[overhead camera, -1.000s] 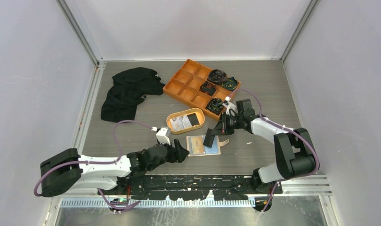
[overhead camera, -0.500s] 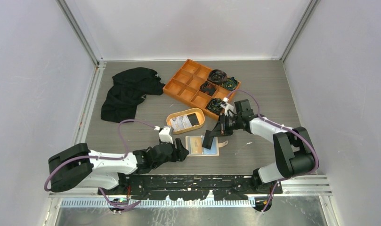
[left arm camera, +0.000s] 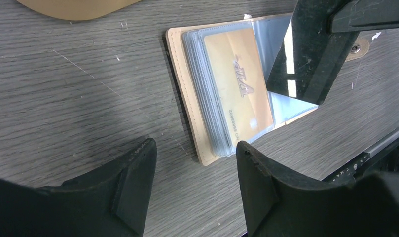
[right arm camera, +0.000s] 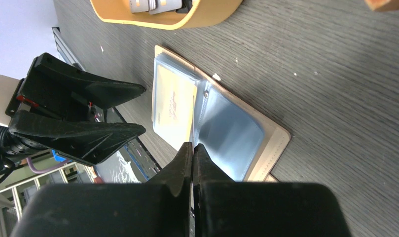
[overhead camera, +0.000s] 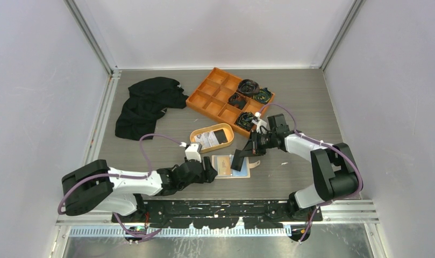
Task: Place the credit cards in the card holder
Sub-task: Insert the credit card into the card holder.
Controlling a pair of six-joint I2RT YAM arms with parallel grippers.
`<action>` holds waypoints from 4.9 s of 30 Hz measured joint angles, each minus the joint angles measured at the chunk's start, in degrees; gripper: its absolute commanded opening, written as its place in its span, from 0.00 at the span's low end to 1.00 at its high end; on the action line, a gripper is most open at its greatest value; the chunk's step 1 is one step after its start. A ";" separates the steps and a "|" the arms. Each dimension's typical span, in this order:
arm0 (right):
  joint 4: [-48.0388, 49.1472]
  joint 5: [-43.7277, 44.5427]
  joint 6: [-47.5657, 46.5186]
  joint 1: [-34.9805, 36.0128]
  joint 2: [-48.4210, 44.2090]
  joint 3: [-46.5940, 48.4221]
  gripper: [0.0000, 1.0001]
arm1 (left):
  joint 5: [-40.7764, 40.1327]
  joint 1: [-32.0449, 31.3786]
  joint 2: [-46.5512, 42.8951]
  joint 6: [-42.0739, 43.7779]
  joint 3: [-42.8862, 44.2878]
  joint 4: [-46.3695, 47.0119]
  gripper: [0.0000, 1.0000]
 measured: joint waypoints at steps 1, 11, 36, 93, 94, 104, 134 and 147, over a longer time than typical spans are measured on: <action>0.00 -0.11 0.09 0.00 0.42 0.00 0.01 | 0.02 0.00 0.13 0.00 0.07 0.00 0.60; 1.05 -1.64 0.68 0.00 0.85 0.00 0.01 | 0.22 0.44 1.97 -0.02 1.22 0.26 0.59; -0.57 -2.08 -0.04 0.02 -0.22 0.13 0.01 | 1.38 1.16 2.75 -0.02 1.70 0.46 0.56; 0.81 -0.81 1.31 0.26 -0.11 0.15 0.01 | 3.76 1.60 4.20 -0.20 2.14 2.19 0.53; 0.81 -0.72 1.31 0.26 -0.09 0.15 0.01 | 3.87 1.60 4.24 -0.20 2.14 2.25 0.53; 0.79 0.59 1.31 0.76 1.53 0.15 0.01 | 4.50 1.62 4.94 -0.83 2.16 3.54 0.52; 2.82 -5.75 2.16 4.76 10.64 1.42 0.02 | 6.32 2.97 6.80 -1.31 2.34 5.81 0.45; 2.80 -8.72 1.60 6.51 16.74 6.93 0.05 | 6.91 3.45 7.19 -1.29 2.34 6.60 0.45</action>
